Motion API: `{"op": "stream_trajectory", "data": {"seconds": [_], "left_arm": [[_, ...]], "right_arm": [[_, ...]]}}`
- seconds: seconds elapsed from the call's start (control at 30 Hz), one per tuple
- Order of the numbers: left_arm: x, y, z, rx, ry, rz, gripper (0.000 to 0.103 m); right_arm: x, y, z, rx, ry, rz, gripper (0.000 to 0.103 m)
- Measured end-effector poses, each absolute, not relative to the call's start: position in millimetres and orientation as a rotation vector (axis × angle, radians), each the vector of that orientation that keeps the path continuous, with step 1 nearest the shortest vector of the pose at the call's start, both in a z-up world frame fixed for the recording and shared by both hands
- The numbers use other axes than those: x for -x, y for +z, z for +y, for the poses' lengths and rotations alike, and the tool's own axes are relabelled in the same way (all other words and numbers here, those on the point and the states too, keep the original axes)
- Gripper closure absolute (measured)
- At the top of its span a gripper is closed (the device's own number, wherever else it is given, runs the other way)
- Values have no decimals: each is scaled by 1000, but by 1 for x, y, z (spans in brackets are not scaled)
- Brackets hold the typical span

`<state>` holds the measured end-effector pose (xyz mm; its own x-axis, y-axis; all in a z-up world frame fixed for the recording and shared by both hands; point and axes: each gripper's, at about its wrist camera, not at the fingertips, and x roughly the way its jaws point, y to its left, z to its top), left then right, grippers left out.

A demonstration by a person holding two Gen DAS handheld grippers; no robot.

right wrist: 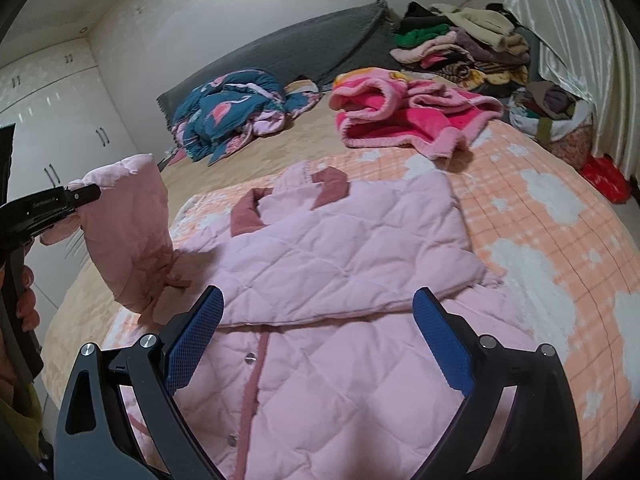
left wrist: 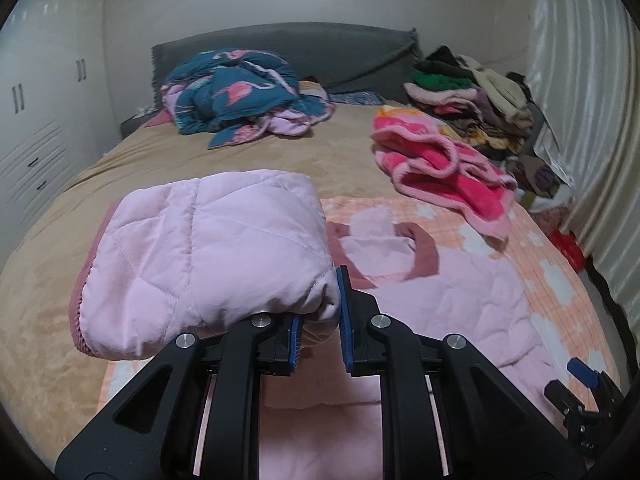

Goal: Fold large clothes

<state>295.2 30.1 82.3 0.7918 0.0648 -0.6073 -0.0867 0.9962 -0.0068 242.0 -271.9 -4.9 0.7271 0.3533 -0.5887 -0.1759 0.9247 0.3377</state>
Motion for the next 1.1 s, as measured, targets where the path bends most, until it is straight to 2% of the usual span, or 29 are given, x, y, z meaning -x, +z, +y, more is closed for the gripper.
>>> {"op": "stream_trajectory", "data": {"seconds": [0.63,0.7,0.77,0.87,1.1], "left_arm": [[-305,-4,-65,-172,-64,801,92],[-306,-19,-79,-224,-68,824,89],[-306,-32,-93,-283,-76,840,79],[-304,-49,-112,-366,-93,855,73],[-304,-63,-117,-346,-128,892,70]], "right_arm": [[-233,-32,-335,-356,145,735,8],[-232,-35,-339,-359,138,740,8],[-232,-37,-342,-360,129,745,8],[-232,-40,-348,-360,115,751,8],[-233,-41,-359,-366,82,753,8]]}}
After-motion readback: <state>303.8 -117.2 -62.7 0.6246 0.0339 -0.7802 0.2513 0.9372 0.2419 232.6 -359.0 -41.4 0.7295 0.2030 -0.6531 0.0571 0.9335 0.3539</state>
